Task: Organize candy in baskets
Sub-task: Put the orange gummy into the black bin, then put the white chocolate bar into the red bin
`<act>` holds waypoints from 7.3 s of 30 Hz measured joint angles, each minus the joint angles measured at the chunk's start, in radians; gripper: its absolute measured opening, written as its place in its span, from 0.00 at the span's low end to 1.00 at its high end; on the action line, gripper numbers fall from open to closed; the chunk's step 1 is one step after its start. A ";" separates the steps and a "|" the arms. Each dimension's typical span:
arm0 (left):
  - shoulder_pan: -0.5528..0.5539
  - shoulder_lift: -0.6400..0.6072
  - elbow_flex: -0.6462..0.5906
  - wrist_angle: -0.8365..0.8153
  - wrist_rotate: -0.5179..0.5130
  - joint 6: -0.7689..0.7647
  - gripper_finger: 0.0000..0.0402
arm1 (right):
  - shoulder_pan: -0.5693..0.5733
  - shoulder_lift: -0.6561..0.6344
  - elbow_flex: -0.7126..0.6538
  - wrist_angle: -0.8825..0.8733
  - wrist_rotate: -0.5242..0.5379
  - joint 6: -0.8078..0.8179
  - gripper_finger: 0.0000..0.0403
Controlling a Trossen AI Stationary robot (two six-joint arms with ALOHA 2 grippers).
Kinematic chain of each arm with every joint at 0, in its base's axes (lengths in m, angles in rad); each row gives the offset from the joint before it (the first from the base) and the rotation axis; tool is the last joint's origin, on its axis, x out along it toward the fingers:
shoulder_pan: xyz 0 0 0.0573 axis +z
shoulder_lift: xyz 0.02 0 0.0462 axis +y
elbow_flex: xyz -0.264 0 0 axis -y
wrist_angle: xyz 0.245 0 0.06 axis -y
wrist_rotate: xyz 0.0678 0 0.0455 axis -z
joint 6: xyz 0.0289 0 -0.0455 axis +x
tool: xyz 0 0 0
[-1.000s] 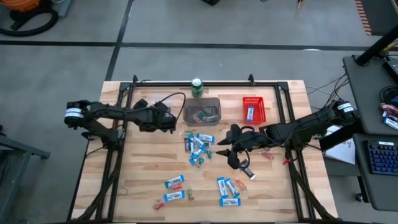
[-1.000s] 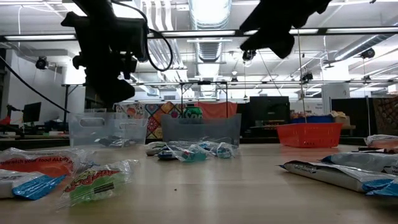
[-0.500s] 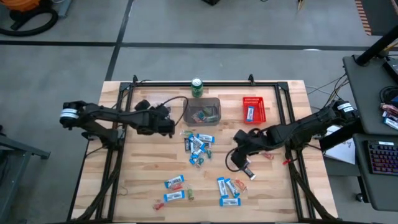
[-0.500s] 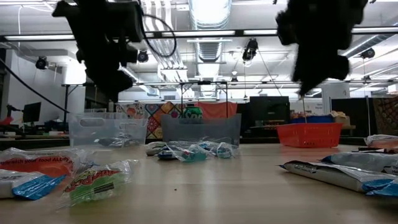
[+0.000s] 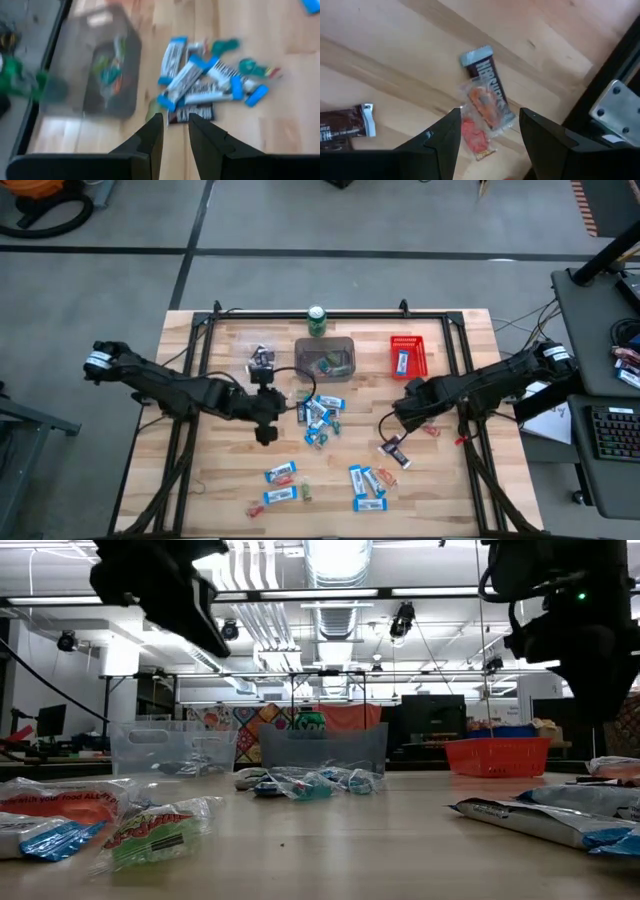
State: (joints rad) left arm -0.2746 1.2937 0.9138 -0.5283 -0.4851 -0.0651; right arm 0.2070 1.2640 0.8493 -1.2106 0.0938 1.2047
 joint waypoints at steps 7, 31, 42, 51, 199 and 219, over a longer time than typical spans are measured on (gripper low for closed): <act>-0.002 -0.001 0.000 0.059 -0.001 0.085 0.19 | 0.001 0.000 -0.027 0.024 -0.016 -0.025 0.48; -0.001 -0.002 0.000 0.072 -0.002 0.102 0.19 | 0.002 0.001 -0.134 0.160 -0.016 -0.030 0.45; -0.001 -0.001 0.000 0.075 -0.002 0.101 0.19 | 0.002 0.001 -0.148 0.201 -0.005 -0.028 0.22; -0.001 0.000 0.000 0.080 -0.002 0.101 0.19 | 0.002 0.001 -0.163 0.239 0.010 -0.058 0.03; 0.091 0.506 -0.288 0.994 -0.051 0.235 0.35 | -0.159 0.295 -0.058 1.681 0.089 -0.836 0.51; 0.102 0.541 -0.287 0.998 -0.050 0.221 0.10 | -0.145 0.295 -0.058 1.663 0.087 -0.837 0.51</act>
State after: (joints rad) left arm -0.1730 1.8351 0.6265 0.4701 -0.5346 0.1562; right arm 0.0616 1.5593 0.7914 0.4526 0.1803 0.3675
